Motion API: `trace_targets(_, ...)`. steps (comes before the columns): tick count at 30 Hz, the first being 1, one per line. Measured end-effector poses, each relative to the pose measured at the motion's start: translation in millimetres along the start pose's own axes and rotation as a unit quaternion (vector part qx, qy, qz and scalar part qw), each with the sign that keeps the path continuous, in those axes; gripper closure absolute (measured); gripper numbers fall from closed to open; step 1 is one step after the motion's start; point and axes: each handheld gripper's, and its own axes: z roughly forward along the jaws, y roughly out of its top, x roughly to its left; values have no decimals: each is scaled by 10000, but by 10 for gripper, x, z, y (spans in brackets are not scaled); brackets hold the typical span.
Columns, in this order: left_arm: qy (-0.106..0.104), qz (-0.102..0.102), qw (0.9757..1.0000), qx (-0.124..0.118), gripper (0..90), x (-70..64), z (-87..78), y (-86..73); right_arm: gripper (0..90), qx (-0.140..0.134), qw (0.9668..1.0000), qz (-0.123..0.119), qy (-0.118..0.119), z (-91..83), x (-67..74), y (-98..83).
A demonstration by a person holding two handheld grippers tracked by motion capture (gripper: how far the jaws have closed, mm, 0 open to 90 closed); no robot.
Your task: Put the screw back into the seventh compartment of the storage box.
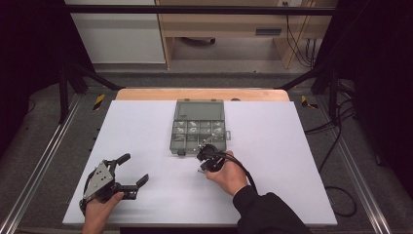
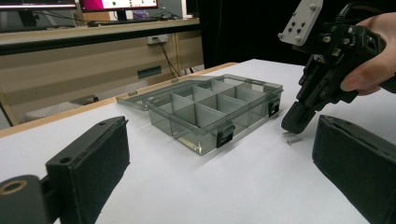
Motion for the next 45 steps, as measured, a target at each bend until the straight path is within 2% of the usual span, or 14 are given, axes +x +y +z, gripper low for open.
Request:
trace_targets(2, -38, -2, 10000, -60, 36, -5, 2, 2, 875, -68, 10000, -39, 2, -16, -11, -8)
trace_targets(4, -67, -6, 9999, -85, 36, -11, 0, 7, 875, -97, 9999, 51, 13, -45, -1, -8)
trace_targets(9, -140, -17, 9998, -140, 34, -15, -1, 11, 875, -250, 9997, 66, 14, -120, -25, -13)
trace_targets(13, -184, -36, 9997, -160, 34, -24, 5, 12, 875, -360, 9991, 224, -30, -185, -26, -11)
trace_targets(14, -186, -33, 9997, -175, 33, -25, 8, 11, 875, -396, 9991, 135, -17, -201, -47, -13)
trace_targets(15, -186, -34, 9997, -175, 33, -25, 8, 11, 875, -413, 9989, 219, -47, -214, -39, -4)
trace_targets(16, -188, -35, 9997, -174, 33, -25, 9, 10, 875, -432, 9989, 164, -58, -233, -53, 2)
trace_targets(20, -212, -19, 9996, -168, 32, -25, 7, 12, 875, -566, 9980, 256, -68, -296, -70, 53)
trace_targets(29, -223, -21, 9996, -154, 31, -30, 14, 10, 875, -934, 9942, 445, -284, -396, -206, 203)
trace_targets(37, -215, -5, 9997, -125, 31, -31, 13, 11, 871, -1103, 9916, 551, -386, -333, -363, 374)
trace_targets(38, -217, -6, 9997, -131, 31, -30, 16, 9, 855, -1127, 9913, 547, -399, -324, -375, 384)
trace_targets(41, -212, -4, 9997, -130, 31, -30, 12, 12, 731, -1269, 9893, 566, -433, -291, -408, 401)
trace_targets(45, -210, -1, 9997, -134, 31, -28, 16, 9, 618, -1190, 9905, 451, -521, -300, -371, 386)
